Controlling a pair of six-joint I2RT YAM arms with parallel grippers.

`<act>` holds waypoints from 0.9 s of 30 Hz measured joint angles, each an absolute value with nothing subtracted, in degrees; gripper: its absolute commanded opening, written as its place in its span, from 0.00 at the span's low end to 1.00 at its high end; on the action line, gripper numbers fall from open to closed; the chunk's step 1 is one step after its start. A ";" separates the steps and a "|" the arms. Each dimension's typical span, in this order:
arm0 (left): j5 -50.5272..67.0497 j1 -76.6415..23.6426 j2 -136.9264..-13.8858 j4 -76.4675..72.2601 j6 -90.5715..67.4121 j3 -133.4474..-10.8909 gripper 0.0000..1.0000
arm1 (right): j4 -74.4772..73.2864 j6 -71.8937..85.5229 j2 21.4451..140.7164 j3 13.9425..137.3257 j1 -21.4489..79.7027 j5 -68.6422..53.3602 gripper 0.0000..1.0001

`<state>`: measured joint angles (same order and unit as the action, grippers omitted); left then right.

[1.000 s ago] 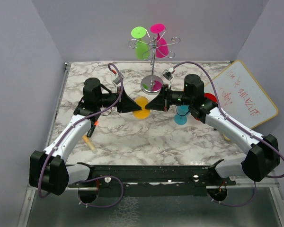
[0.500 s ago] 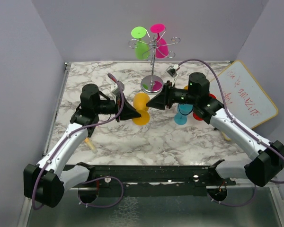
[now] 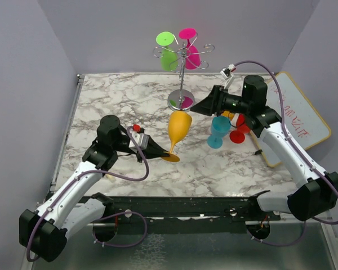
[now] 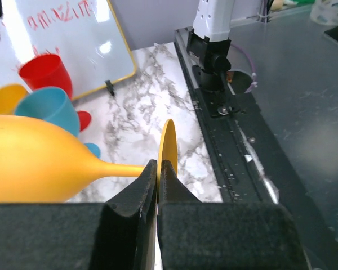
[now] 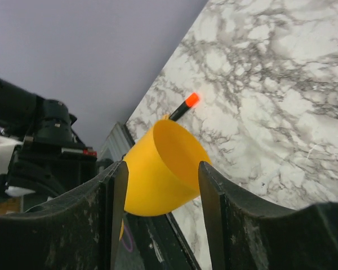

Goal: Take the wine glass off the wine glass rack
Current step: Place the wine glass at the center of the board.

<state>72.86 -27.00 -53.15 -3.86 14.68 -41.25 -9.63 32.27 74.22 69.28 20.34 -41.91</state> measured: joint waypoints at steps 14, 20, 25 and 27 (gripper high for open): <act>76.95 -27.03 -51.55 -3.62 22.59 -42.54 0.00 | 8.69 42.94 76.16 67.35 19.75 -68.23 0.64; 79.61 -27.00 -52.53 -1.98 22.52 -45.63 0.00 | 12.82 45.65 77.58 67.35 19.75 -71.90 0.64; 80.66 -27.00 -53.15 0.84 23.66 -46.44 0.00 | 13.41 45.95 77.62 67.46 19.57 -71.18 0.64; 80.71 -27.00 -53.34 2.70 24.84 -46.89 0.00 | 12.36 45.36 77.62 67.92 19.44 -69.69 0.64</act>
